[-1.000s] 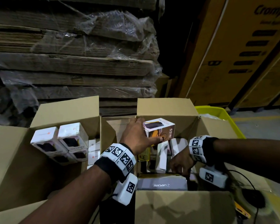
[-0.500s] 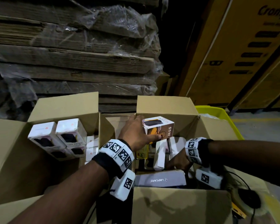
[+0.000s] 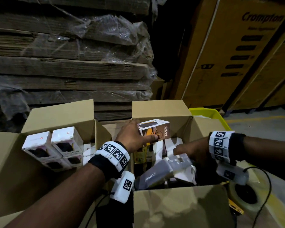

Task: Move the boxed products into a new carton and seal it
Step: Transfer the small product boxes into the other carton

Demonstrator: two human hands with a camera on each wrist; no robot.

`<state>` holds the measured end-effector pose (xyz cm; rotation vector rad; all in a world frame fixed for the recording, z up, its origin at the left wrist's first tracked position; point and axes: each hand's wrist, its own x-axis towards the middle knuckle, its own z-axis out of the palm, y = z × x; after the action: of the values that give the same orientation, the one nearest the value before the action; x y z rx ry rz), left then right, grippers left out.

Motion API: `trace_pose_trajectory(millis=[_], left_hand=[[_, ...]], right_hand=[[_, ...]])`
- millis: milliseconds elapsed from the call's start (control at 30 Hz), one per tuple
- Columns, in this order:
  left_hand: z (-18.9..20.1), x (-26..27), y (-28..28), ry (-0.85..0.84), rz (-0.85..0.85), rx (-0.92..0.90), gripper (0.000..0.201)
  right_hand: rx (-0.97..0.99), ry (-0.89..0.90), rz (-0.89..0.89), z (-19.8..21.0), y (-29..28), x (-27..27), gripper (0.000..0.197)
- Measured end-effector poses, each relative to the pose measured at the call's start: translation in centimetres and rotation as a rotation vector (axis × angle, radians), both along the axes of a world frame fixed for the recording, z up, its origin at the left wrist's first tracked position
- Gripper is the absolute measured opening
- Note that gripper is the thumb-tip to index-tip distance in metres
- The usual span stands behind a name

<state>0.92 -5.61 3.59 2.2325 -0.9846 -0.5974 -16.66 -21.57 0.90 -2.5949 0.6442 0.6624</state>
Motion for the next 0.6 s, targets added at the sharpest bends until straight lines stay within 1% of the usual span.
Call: trace_pose_trajectory(millis=[33, 67, 133, 167, 200, 233, 267, 333, 400, 467, 533, 600], left_hand=[[0.0, 0.0, 0.0, 0.012, 0.005, 0.0, 0.056], [-0.2, 0.0, 0.0, 0.018, 0.012, 0.003, 0.054], [-0.4, 0.1, 0.1, 0.017, 0.031, 0.007, 0.058], [-0.7, 0.2, 0.0, 0.015, 0.044, -0.016, 0.066], [-0.9, 0.2, -0.1, 0.012, 0.051, -0.043, 0.077], [-0.9, 0.2, -0.1, 0.006, 0.053, -0.071, 0.087], [-0.9, 0.1, 0.0, -0.005, 0.045, -0.087, 0.096], [-0.3, -0.1, 0.4, -0.008, 0.065, -0.11, 0.105], [-0.1, -0.2, 0.8, 0.005, 0.08, -0.175, 0.109], [0.2, -0.1, 1.3, 0.012, 0.099, -0.251, 0.11], [1.1, 0.2, 2.0, 0.016, 0.114, -0.309, 0.102], [2.3, 0.9, 3.5, -0.041, 0.132, -0.349, 0.091]], right_hand=[[0.053, -0.054, 0.243, 1.1, -0.9, -0.5, 0.017], [0.099, -0.041, 0.267, 2.3, -2.4, -1.1, 0.019], [0.192, -0.006, 0.068, 5.2, -3.6, -2.1, 0.042], [0.18, -0.035, 0.055, 6.4, -3.3, -2.0, 0.051], [0.137, -0.116, 0.063, 7.3, -3.5, -2.1, 0.057], [0.052, -0.171, 0.106, 7.9, -3.9, -2.2, 0.06], [0.026, -0.236, 0.085, 8.3, -4.2, -2.5, 0.061], [0.015, -0.319, 0.022, 8.8, -4.8, -3.1, 0.062], [0.042, -0.369, -0.072, 9.2, -4.6, -3.5, 0.063], [0.087, -0.458, -0.136, 9.3, -4.3, -3.6, 0.062], [0.156, -0.576, -0.213, 9.9, -3.6, -3.8, 0.061], [0.207, -0.684, -0.266, 10.7, -2.4, -3.1, 0.06]])
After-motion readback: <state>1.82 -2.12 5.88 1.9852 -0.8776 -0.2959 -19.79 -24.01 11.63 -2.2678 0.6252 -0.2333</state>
